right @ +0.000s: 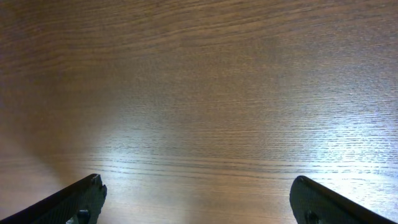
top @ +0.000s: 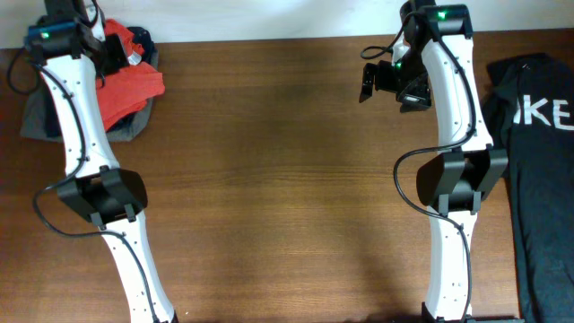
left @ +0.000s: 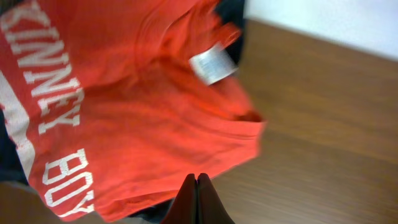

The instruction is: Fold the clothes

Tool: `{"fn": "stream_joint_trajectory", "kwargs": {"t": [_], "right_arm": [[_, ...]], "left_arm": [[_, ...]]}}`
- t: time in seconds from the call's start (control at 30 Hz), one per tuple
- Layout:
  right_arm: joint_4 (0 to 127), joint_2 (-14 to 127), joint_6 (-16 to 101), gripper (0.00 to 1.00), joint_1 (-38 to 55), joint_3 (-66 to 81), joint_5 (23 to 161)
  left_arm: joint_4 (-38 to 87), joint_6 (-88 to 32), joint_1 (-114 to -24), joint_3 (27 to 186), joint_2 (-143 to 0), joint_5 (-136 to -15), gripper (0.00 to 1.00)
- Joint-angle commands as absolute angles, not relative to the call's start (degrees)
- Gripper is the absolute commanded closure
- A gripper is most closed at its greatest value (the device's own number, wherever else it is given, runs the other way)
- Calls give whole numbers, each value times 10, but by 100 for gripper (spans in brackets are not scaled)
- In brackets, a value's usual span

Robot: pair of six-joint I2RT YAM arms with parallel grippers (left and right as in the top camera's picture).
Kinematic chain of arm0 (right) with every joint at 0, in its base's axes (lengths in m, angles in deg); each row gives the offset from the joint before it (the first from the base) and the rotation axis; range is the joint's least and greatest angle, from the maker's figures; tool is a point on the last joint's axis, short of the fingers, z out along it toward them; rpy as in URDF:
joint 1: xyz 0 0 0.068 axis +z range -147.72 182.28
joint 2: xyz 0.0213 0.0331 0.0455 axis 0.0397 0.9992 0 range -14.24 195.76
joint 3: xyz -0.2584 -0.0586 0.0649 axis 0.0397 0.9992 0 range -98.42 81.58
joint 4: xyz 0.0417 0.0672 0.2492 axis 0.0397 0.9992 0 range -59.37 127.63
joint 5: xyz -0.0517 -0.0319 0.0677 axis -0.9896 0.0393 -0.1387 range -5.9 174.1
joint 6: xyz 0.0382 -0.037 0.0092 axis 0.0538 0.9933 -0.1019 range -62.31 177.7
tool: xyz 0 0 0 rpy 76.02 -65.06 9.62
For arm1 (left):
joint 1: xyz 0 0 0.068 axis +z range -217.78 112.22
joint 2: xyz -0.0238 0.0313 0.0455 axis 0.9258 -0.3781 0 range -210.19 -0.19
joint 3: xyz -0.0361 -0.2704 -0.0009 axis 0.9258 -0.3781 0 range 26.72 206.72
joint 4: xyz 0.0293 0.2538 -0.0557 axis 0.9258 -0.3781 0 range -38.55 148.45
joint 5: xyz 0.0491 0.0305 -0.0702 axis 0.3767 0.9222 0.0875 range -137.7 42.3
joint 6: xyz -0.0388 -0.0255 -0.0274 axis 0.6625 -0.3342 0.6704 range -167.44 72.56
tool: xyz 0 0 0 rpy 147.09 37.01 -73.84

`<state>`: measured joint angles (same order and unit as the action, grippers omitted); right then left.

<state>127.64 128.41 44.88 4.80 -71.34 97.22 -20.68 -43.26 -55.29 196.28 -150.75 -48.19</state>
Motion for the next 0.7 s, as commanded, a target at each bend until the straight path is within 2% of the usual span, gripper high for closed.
{"fn": "stream_joint_trajectory", "kwargs": {"t": [0.0,0.23,0.47,0.67], "right_arm": [[1280,1266,455,1,53,-721,970],[1280,1266,455,1,53,-721,970],[1280,1266,454,1,53,-721,970],[1280,1246,454,1,52,-721,978]], "left_arm": [[-201,-427,-545,1954,-1555,-429,99],[-129,-434,-502,1954,-1638,-421,99],[-186,-434,-476,1960,-1653,-465,100],[-218,-439,-483,2041,-1616,-469,99]]}}
